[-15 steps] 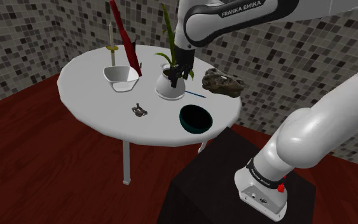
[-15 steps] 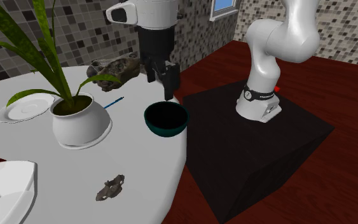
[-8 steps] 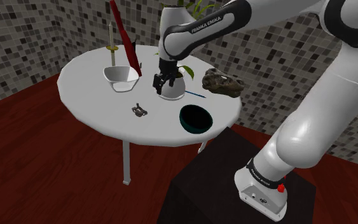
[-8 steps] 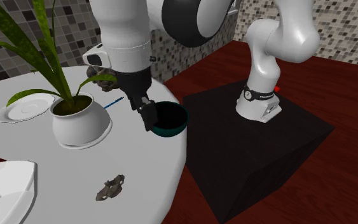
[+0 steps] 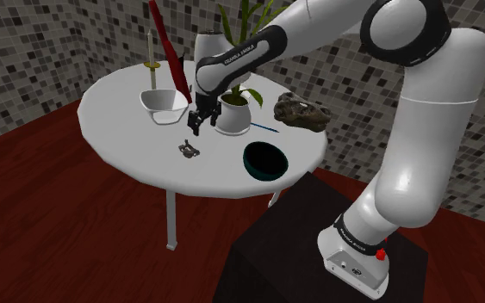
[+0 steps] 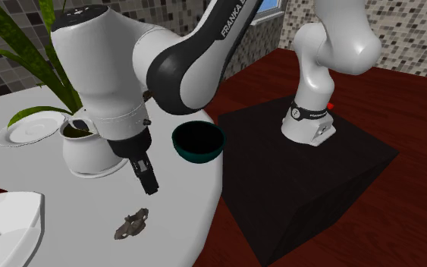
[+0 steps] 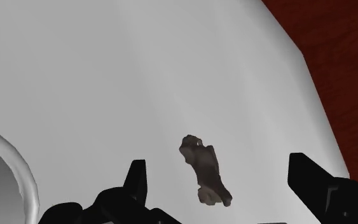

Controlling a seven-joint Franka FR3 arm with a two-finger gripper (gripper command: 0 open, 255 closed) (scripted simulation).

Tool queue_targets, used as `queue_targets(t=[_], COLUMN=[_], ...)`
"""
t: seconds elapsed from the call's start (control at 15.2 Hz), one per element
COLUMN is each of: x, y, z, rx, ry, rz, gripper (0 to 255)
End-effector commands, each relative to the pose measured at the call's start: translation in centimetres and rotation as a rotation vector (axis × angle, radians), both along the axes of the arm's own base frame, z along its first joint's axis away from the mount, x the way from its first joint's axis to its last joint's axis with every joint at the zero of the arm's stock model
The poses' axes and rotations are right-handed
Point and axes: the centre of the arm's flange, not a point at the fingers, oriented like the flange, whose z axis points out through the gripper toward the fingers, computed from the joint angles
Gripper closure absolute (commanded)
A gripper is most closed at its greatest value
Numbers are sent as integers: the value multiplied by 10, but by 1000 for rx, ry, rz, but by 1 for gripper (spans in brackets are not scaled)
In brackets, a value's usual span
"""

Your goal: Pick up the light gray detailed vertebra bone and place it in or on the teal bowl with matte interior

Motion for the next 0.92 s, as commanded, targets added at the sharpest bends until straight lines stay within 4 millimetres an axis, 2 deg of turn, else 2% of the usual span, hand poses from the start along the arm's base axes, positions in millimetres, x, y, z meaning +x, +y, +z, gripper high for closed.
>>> queue_targets(t=[0.0,0.59,0.86], x=[15,96,98], y=[3,17,18], z=[-20,-106,-124], rx=[7,37,38], ry=[2,11,11], rz=[-6,-33,-34], gripper=[0,0,0])
